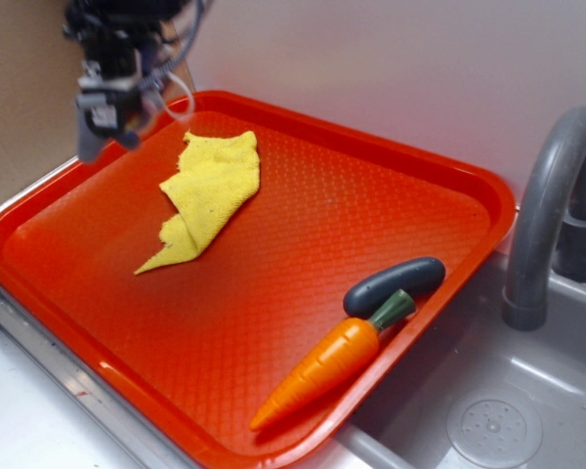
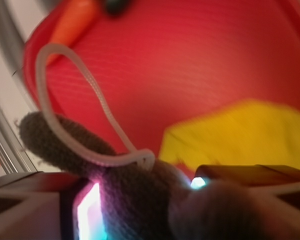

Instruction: Grab the gray animal.

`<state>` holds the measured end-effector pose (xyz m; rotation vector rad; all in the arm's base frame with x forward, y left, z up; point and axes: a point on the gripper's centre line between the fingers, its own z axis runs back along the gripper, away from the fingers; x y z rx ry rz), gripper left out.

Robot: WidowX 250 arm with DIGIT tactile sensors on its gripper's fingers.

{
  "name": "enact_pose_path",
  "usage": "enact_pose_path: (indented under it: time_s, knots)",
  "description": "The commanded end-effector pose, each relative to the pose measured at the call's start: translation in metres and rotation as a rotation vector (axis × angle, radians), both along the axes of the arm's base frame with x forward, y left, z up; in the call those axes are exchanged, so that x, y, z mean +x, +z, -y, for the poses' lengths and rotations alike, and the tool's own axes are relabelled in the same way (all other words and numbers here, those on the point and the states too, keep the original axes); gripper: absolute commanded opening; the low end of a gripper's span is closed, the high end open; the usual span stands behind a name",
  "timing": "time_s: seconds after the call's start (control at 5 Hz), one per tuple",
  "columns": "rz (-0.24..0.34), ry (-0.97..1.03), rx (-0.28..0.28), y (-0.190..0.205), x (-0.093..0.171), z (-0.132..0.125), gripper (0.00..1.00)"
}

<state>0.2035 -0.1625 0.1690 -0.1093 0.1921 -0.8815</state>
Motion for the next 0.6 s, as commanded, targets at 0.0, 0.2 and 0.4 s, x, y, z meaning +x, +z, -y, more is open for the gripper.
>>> enact_pose_path:
  time_s: [0.0,0.2,0.4]
  knots:
    - [0.11,0.511,0.0,0.0642,-0.0351,-0.0171,0.0]
    - [0.157,0.656,0.069,0.0698,-0.0376,-0.0148,0.0]
    - [0.141,0.572,0.11,0.0616,-0.0329,-0.0105,0.0]
